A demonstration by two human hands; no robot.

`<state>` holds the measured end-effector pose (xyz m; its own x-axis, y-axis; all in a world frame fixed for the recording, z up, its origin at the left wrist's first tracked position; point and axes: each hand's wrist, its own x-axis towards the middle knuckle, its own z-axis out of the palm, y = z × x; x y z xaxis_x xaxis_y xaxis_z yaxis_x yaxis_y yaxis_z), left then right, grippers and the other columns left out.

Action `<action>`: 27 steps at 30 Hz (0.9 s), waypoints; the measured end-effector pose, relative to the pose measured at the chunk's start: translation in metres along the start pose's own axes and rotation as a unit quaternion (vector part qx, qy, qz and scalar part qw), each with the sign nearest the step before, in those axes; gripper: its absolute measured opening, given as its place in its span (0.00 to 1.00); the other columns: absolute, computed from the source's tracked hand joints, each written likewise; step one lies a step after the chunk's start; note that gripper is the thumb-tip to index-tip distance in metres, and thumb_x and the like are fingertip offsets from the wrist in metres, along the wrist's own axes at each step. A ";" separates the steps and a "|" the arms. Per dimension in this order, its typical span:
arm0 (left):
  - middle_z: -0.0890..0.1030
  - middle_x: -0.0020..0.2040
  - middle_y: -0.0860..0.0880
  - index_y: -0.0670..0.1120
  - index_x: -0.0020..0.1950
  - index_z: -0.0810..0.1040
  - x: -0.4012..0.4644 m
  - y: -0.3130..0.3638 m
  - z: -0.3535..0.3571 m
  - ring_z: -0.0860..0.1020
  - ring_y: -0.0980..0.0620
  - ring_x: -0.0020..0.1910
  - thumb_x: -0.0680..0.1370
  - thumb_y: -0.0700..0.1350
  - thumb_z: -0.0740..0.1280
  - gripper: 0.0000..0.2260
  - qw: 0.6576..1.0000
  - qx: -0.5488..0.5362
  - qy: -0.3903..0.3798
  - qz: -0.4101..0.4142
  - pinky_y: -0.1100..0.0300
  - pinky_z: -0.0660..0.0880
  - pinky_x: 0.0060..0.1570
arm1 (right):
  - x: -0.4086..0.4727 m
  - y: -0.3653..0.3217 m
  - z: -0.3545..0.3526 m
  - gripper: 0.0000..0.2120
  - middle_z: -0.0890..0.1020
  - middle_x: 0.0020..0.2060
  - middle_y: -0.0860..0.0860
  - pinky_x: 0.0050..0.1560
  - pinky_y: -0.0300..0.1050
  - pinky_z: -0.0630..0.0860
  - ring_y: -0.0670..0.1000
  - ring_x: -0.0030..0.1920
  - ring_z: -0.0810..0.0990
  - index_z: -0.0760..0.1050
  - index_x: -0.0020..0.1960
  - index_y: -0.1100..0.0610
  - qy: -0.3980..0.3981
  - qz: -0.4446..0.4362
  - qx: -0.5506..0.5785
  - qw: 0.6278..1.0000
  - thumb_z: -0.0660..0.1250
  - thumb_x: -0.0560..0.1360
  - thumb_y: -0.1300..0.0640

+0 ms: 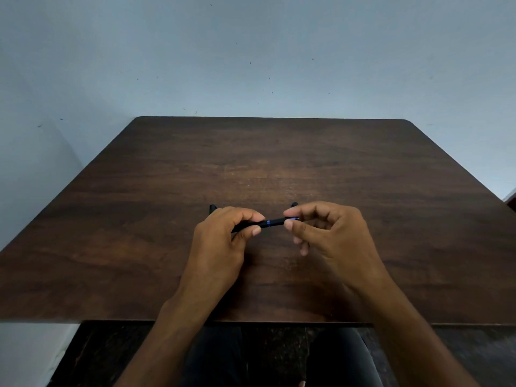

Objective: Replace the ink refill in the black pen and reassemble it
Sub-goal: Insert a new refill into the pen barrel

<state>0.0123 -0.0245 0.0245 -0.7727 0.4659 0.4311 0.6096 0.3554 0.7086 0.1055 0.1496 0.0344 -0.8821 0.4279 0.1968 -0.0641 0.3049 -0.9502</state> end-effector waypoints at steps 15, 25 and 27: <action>0.79 0.46 0.65 0.54 0.52 0.83 -0.002 0.001 -0.002 0.78 0.64 0.51 0.75 0.41 0.73 0.10 1.000 0.019 -0.006 0.004 0.71 0.72 0.51 | -0.003 -0.004 0.003 0.13 0.85 0.35 0.48 0.33 0.46 0.81 0.47 0.30 0.81 0.83 0.54 0.48 -0.010 -0.013 -0.065 0.998 0.78 0.71 0.56; 0.78 0.45 0.66 0.54 0.52 0.83 -0.002 0.001 -0.002 0.78 0.64 0.51 0.75 0.42 0.72 0.09 1.000 0.021 0.001 0.018 0.71 0.72 0.52 | -0.004 -0.011 0.006 0.11 0.83 0.27 0.49 0.31 0.36 0.76 0.42 0.27 0.78 0.81 0.37 0.45 0.014 -0.023 -0.137 0.990 0.70 0.73 0.41; 0.78 0.45 0.66 0.53 0.52 0.83 -0.003 0.000 -0.002 0.78 0.63 0.51 0.75 0.41 0.73 0.09 1.000 0.022 0.002 0.021 0.69 0.72 0.53 | -0.004 -0.011 0.007 0.19 0.84 0.29 0.49 0.32 0.35 0.76 0.44 0.29 0.81 0.83 0.37 0.50 0.018 -0.014 -0.132 0.991 0.67 0.70 0.35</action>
<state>0.0143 -0.0274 0.0238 -0.7466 0.4785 0.4623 0.6490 0.3708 0.6643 0.1064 0.1385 0.0422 -0.8643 0.4447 0.2351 0.0405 0.5274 -0.8486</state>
